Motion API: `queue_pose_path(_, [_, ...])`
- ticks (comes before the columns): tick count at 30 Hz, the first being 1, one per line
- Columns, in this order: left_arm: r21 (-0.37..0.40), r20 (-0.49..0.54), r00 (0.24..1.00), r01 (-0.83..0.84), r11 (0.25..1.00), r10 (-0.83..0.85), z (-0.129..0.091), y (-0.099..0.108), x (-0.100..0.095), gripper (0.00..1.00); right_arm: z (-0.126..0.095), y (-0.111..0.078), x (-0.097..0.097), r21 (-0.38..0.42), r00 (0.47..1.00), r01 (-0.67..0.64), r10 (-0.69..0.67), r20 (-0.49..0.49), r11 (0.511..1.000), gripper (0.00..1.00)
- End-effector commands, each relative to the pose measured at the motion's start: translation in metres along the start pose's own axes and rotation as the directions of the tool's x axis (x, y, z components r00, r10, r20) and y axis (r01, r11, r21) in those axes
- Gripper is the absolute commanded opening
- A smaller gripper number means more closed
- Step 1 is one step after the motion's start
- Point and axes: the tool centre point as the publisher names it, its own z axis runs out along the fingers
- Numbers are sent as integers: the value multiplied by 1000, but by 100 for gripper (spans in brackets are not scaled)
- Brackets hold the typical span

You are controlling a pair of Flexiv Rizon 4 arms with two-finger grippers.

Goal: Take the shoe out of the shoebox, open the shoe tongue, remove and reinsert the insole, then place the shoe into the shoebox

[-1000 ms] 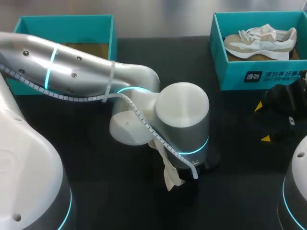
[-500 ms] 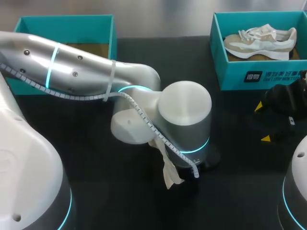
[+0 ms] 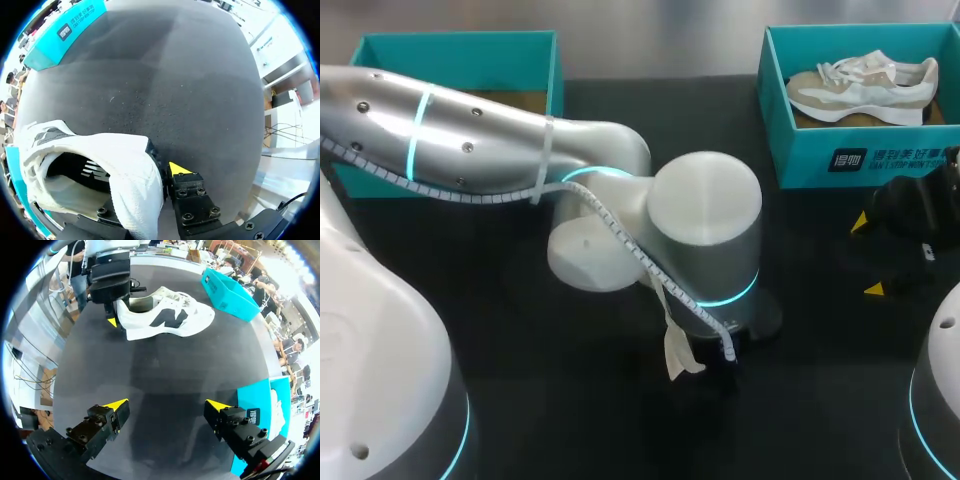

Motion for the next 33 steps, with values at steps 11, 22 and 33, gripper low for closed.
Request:
queue_pose_path(11, [-15, -35, 988, -152, 988, 151, -109, 24, -57, 0, 1, 1, 1, 4, 1000, -1, 1, 1, 1000, 100])
queue_pose_path(22, [-2, -54, 978, -201, 979, 201, -173, 37, -106, 0, 1, 1, 1, 4, 1000, -1, 1, 1, 1000, 100])
queue_pose_path(33, [-34, -20, 989, -149, 988, 148, -229, 61, -142, 0, 1, 1, 1, 4, 1000, -1, 1, 1, 1000, 100])
